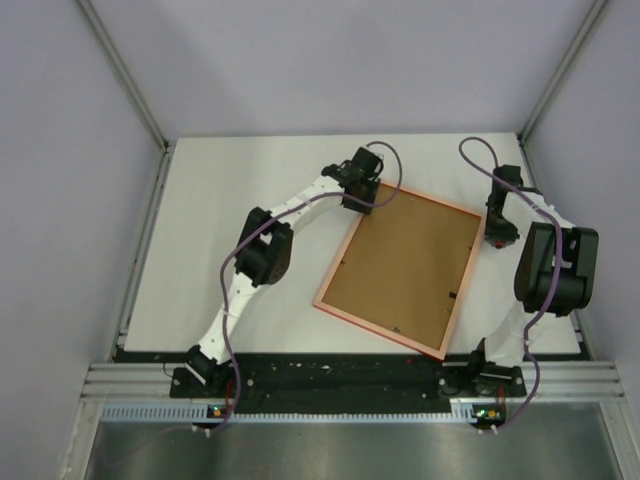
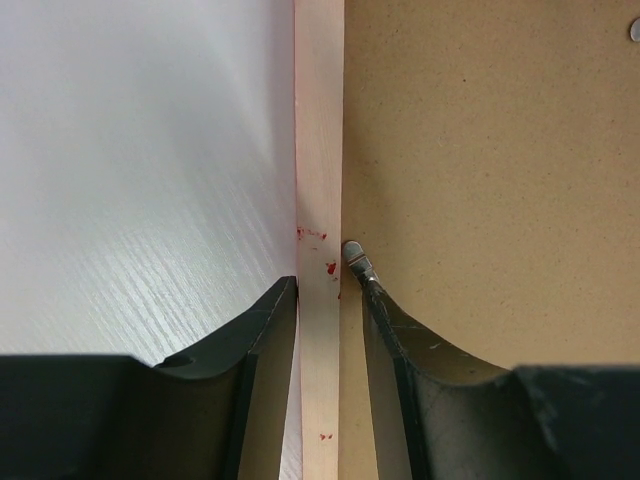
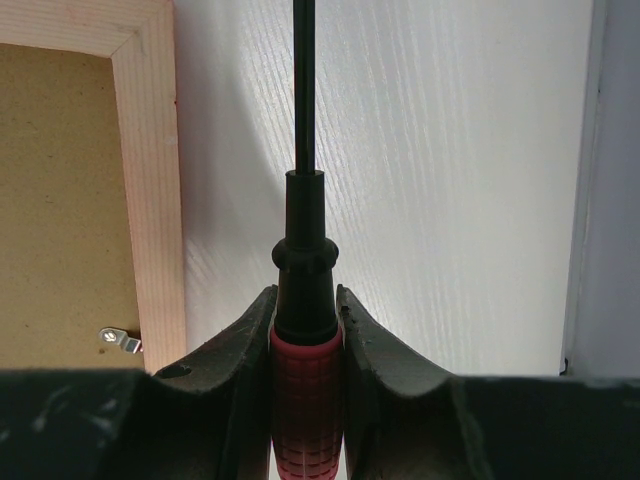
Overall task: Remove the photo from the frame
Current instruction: Adjust the photo frame at the center of the board.
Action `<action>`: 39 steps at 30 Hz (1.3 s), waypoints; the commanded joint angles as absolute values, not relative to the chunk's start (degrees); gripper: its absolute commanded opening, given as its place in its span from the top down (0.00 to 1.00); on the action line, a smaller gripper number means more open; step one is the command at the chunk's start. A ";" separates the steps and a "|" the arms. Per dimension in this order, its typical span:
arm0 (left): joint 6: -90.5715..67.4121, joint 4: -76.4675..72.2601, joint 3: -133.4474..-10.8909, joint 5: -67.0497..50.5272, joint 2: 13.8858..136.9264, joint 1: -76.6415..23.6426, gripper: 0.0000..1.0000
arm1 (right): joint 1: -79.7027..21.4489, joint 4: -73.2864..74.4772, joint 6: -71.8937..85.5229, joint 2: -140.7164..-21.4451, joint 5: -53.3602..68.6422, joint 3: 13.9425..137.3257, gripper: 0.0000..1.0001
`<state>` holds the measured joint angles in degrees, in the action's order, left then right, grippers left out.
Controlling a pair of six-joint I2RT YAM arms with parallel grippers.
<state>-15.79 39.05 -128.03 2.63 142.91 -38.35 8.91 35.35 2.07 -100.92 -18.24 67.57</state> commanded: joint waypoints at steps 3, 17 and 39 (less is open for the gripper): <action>-15.38 39.11 -127.97 4.48 140.27 -38.58 0.63 | 9.14 34.63 2.37 -98.79 -17.84 69.35 1.00; -14.41 37.97 -130.16 7.38 142.47 -39.64 0.66 | 8.79 34.72 2.46 -99.05 -16.96 69.34 1.00; -12.57 37.44 -131.83 10.63 144.31 -40.17 0.73 | 8.26 34.63 2.20 -98.88 -16.08 68.82 1.00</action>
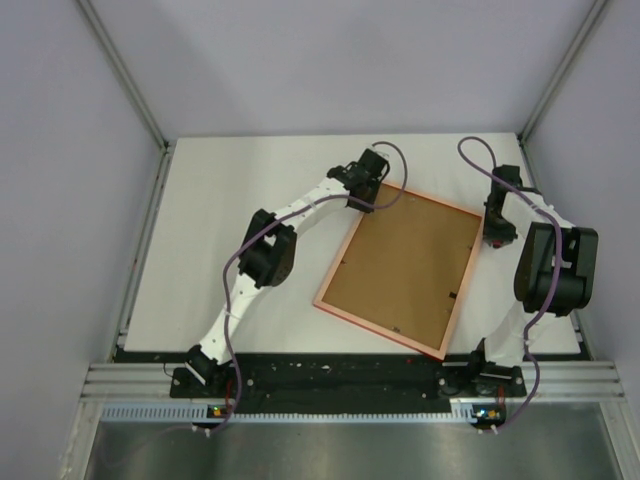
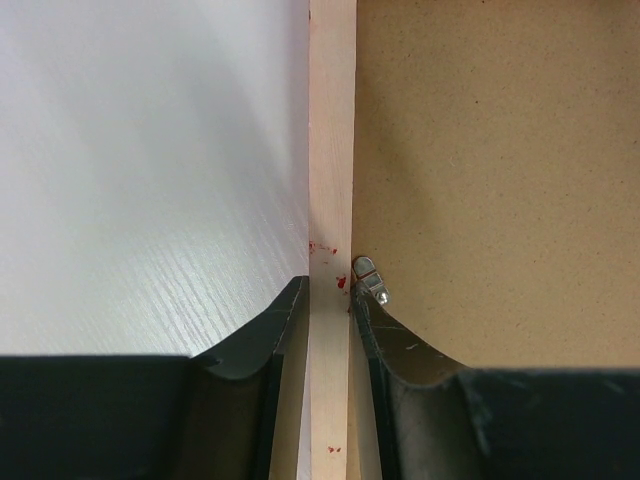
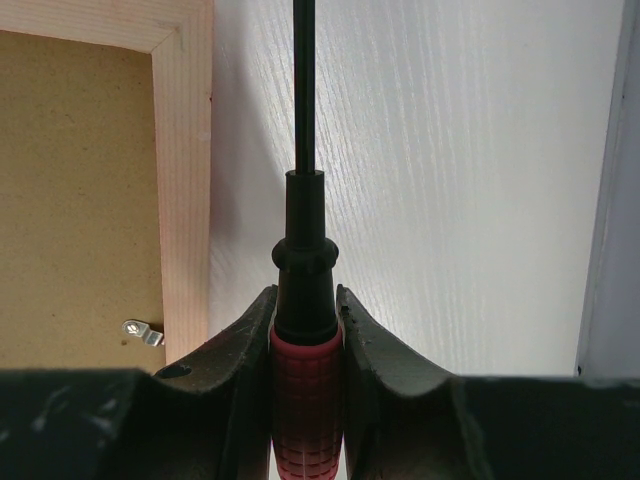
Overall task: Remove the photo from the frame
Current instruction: Adjust the photo frame at the center of the board.
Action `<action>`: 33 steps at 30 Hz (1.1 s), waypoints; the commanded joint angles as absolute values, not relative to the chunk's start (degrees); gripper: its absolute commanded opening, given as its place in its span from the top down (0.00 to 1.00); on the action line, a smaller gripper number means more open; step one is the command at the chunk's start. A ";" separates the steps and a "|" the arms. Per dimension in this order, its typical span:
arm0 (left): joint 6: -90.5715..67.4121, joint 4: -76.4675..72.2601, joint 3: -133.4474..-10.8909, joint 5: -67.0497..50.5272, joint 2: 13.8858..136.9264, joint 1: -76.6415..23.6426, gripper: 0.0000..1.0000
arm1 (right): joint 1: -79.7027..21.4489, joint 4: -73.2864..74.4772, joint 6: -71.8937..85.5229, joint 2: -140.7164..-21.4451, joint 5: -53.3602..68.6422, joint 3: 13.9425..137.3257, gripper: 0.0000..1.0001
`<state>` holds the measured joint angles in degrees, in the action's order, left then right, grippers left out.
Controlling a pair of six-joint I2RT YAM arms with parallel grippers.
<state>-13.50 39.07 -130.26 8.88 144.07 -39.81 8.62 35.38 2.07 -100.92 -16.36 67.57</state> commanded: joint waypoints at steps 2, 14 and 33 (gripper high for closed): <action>-12.57 37.44 -132.01 10.64 145.19 -40.17 0.73 | 8.17 34.72 2.20 -98.70 -16.26 68.73 1.00; -14.15 38.15 -131.92 6.51 148.80 -40.69 0.49 | 7.91 34.63 1.93 -98.61 -15.21 68.20 1.00; -14.33 37.88 -125.78 7.12 144.68 -40.34 0.58 | 7.29 34.37 0.88 -97.39 -10.56 68.90 1.00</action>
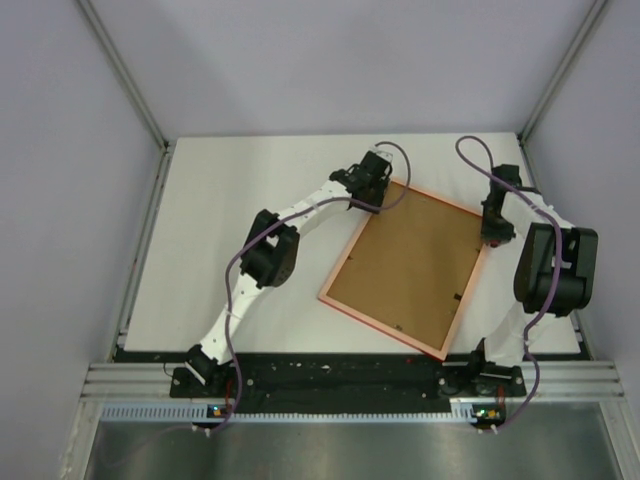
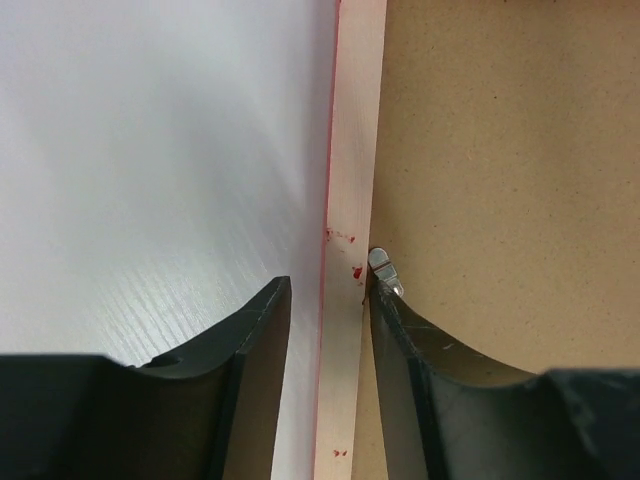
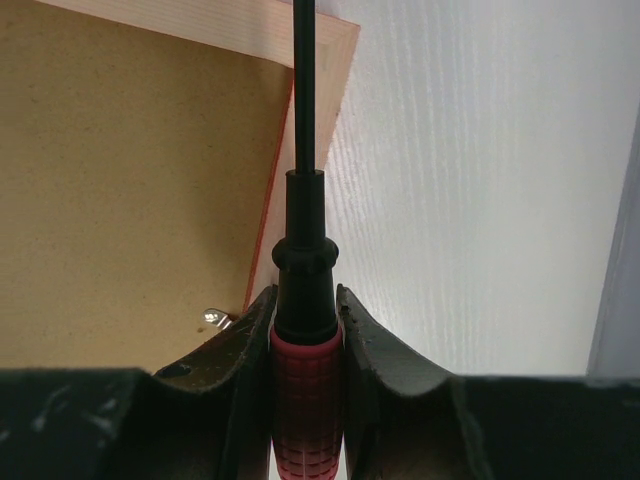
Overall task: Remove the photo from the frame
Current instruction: Adjust the photo frame at the center of the board.
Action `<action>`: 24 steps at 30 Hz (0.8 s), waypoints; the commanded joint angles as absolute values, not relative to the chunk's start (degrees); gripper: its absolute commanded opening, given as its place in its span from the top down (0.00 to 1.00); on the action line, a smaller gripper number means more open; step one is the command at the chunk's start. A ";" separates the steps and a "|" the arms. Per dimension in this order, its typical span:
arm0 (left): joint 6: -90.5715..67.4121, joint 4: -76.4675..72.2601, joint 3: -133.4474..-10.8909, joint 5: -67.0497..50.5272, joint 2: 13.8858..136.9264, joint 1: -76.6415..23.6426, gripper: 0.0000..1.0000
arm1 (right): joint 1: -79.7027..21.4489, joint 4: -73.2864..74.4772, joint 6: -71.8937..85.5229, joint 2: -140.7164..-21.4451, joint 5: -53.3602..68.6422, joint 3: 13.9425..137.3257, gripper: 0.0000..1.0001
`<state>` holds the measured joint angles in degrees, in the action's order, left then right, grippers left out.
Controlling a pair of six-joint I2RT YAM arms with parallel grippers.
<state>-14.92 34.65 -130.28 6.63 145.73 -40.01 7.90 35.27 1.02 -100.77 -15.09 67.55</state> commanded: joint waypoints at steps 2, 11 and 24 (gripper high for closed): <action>-14.68 37.97 -124.46 6.86 143.01 -39.82 0.60 | 7.29 34.45 0.35 -95.46 -7.66 69.52 1.00; -16.00 39.99 -124.80 2.91 135.27 -37.97 0.26 | 5.63 41.56 -5.62 -87.54 3.68 73.74 1.00; -10.29 38.41 -105.93 -5.01 114.89 -35.25 0.12 | -1.49 49.75 -10.55 -86.48 12.76 74.79 1.00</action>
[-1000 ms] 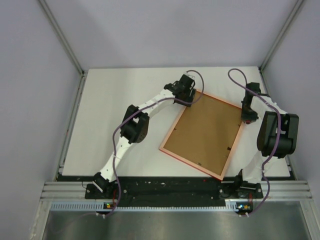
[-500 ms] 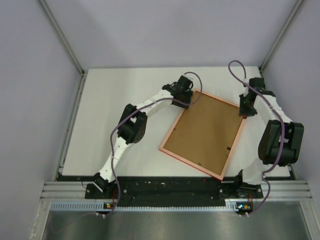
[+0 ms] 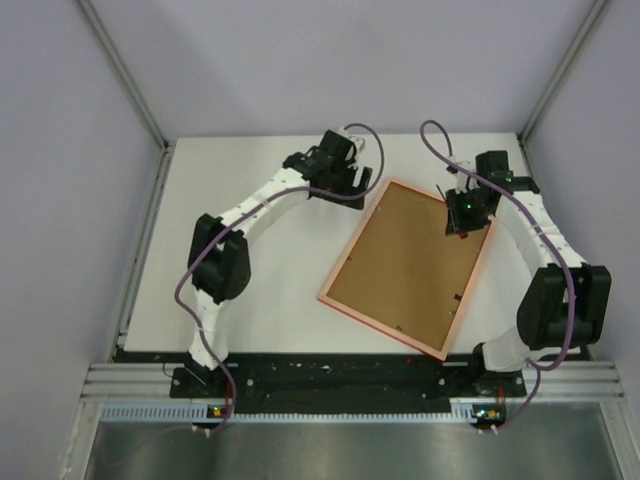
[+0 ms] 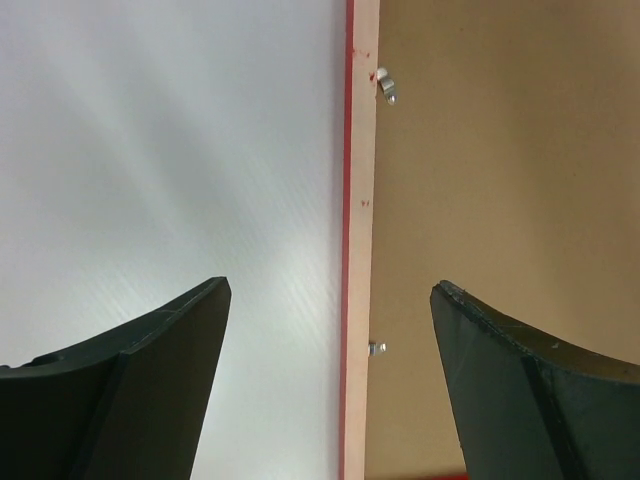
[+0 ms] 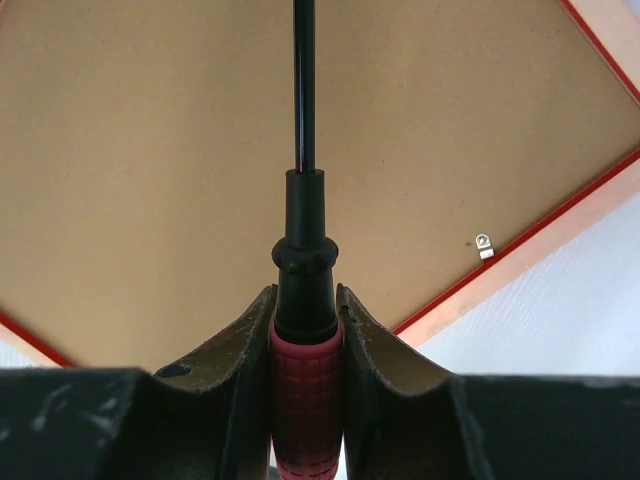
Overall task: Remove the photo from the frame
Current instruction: Adjust the photo frame at the center of the board.
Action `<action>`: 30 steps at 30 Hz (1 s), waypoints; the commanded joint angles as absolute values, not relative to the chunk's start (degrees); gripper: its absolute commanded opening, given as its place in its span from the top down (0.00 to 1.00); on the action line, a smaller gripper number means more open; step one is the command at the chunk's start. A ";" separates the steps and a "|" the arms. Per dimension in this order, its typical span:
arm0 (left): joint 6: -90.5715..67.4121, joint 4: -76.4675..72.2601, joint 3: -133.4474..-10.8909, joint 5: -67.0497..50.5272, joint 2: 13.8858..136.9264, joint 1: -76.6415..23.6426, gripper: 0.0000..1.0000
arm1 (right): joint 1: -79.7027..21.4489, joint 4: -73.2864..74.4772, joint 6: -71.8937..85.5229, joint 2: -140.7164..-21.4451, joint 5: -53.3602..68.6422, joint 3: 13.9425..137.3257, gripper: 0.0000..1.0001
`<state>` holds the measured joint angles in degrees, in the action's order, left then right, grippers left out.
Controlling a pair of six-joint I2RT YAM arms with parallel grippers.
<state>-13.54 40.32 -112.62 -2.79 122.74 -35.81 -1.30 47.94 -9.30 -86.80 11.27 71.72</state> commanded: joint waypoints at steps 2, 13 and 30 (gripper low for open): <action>-9.58 38.15 -102.23 -4.75 114.00 -35.33 0.12 | -1.49 49.92 -10.02 -86.92 9.86 74.62 1.00; -9.40 37.88 -109.41 -7.29 123.57 -35.24 0.13 | -0.27 49.75 -6.07 -84.73 -3.25 67.33 1.00; -10.90 37.18 -111.10 -8.62 128.59 -36.30 0.17 | 5.53 68.01 -24.86 -92.01 -6.24 77.59 1.00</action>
<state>-11.64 39.03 -112.66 -9.89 131.76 -35.57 3.53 58.63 -15.88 -88.90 -6.20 70.48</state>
